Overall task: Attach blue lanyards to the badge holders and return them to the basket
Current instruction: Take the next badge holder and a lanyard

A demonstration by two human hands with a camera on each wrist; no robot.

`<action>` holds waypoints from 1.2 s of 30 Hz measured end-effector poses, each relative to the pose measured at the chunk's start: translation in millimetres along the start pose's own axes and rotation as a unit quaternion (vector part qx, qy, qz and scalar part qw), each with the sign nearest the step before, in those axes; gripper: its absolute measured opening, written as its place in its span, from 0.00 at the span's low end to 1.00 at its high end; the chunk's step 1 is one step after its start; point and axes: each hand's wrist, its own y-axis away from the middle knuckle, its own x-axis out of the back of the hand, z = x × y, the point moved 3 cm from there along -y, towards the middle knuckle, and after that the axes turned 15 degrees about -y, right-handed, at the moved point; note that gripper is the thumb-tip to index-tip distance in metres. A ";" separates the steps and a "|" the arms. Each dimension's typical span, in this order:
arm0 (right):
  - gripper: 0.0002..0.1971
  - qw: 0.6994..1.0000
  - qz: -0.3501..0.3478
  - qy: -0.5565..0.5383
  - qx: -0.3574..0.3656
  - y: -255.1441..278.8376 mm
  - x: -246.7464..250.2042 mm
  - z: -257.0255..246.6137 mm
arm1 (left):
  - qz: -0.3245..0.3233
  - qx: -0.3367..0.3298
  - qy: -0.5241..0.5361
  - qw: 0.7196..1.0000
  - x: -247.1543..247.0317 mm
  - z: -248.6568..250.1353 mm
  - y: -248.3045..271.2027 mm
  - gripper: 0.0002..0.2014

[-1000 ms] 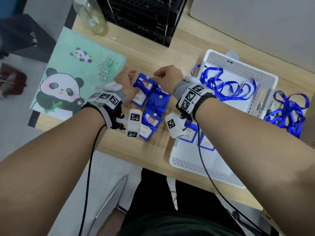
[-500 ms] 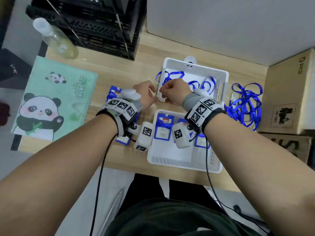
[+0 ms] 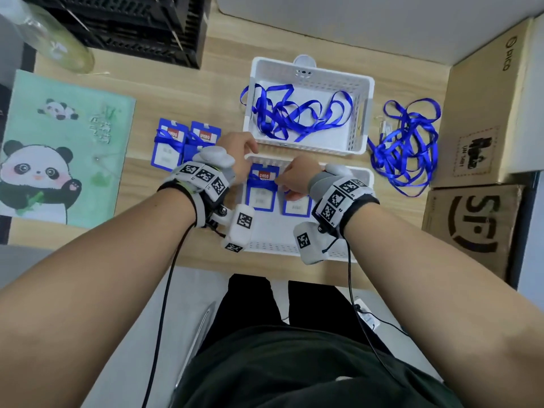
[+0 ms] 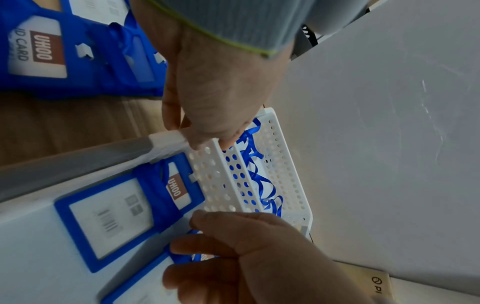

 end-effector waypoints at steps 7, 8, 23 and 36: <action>0.13 0.998 0.010 -0.063 -0.007 -5.8 -18.1 6.2 | 0.021 -0.007 0.009 1.000 3.9 2.1 5.6 0.10; 0.11 0.998 0.012 -0.066 -0.003 -6.5 -19.0 5.7 | 0.019 -0.009 0.002 1.000 4.3 3.8 7.2 0.11; 0.15 0.979 0.073 -0.129 0.144 88.9 76.8 -22.9 | 0.085 -0.130 -0.098 0.983 81.4 75.3 38.7 0.16; 0.15 0.919 0.088 -0.186 0.337 179.3 159.7 -47.3 | 0.138 -0.060 0.203 0.967 159.9 152.8 60.6 0.09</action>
